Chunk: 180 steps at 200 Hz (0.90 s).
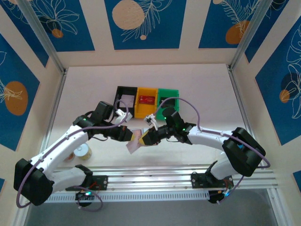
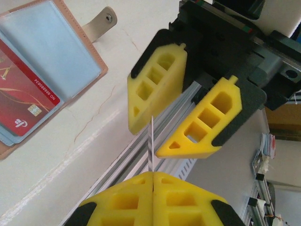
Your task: Take the credit cards out of the card holder
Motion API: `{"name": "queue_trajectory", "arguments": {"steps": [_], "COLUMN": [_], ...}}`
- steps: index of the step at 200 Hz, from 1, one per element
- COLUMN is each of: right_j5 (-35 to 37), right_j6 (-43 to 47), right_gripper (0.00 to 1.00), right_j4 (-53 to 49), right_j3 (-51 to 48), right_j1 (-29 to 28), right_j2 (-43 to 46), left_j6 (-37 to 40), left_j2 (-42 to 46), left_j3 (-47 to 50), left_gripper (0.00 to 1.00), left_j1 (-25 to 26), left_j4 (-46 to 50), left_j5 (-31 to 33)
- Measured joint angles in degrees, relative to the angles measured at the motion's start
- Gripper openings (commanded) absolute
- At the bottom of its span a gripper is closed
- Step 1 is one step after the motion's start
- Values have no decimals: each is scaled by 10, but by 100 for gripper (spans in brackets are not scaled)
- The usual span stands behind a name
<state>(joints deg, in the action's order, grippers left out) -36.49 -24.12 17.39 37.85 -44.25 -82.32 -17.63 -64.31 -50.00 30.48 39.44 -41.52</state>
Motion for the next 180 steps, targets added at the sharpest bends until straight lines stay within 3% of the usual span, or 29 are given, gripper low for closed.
{"name": "queue_trajectory", "arguments": {"steps": [96,123,149,159,180], "right_j5": [-52,-58,-58,-57,-52], "right_j6": [-22,-28,-37,-42,-53], "right_gripper": [0,0,0,0,0], "right_j4": [34,50,61,63,71], "right_j3": [-5,-9,-15,-22,-37], "right_j1": [13,17,24,32,48], "right_j2": [0,0,3,7,21], "left_j6": [0,0,-3,-2,-12], "left_j2": [7,12,25,39,74], "left_j3": [0,0,-1,-2,-3], "left_gripper": [0,0,25,41,54], "left_j1": [-15,-16,-20,-22,-29], "left_j4": [-14,-19,-21,-21,-22], "left_j5": [-4,-4,-4,-3,0]}}
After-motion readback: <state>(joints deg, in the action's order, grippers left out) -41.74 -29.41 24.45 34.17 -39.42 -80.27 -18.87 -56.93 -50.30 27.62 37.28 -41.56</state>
